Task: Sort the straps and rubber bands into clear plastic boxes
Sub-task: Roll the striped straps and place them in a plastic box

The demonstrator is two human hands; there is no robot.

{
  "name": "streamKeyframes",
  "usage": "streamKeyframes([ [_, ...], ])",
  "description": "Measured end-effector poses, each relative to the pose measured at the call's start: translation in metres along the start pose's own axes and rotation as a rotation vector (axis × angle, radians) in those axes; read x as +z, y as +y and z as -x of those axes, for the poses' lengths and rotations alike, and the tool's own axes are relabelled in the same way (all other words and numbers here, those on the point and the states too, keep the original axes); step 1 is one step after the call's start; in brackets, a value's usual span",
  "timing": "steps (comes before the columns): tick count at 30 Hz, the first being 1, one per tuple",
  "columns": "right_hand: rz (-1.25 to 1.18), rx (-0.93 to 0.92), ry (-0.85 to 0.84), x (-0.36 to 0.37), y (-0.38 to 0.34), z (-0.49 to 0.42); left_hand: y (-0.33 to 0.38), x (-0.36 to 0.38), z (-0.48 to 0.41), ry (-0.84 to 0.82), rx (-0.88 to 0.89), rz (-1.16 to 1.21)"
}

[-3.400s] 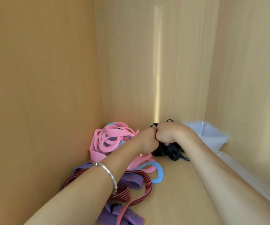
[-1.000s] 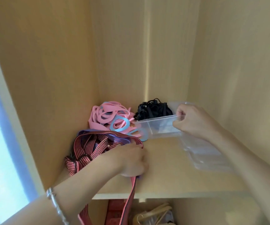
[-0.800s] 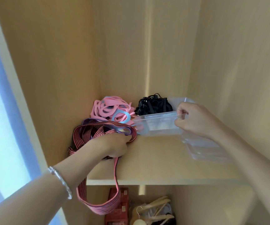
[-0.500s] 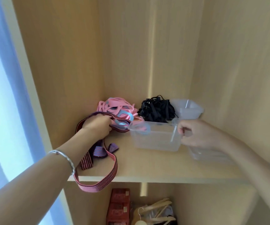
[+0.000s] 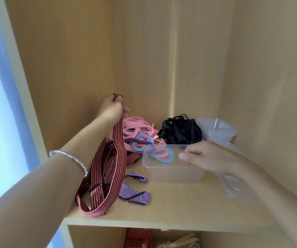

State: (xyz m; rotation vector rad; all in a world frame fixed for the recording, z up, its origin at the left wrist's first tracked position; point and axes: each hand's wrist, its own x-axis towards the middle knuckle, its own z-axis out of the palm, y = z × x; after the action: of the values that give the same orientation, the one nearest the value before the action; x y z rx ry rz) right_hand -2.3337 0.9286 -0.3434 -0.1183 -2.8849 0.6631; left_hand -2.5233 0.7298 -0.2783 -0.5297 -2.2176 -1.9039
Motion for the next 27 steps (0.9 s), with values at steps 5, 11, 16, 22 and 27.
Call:
streamKeyframes([
  [5,0.278,0.086,-0.005,0.004,0.005,-0.006,0.020,0.010,-0.010,-0.066,0.018,0.223],
  [11,-0.093,0.017,0.176,-0.012,-0.025,-0.033,0.054,0.029,-0.026,-0.205,0.110,0.292],
  [16,-0.533,-0.096,0.139,-0.017,-0.074,-0.102,0.081,0.061,-0.026,-0.376,0.304,0.041],
  [22,-1.005,-0.116,0.000,-0.014,-0.088,-0.130,0.092,0.082,-0.016,-0.453,0.552,-0.312],
  [27,-0.962,-0.053,0.085,-0.012,-0.070,-0.142,0.073,0.095,-0.009,-0.448,0.592,-0.348],
])
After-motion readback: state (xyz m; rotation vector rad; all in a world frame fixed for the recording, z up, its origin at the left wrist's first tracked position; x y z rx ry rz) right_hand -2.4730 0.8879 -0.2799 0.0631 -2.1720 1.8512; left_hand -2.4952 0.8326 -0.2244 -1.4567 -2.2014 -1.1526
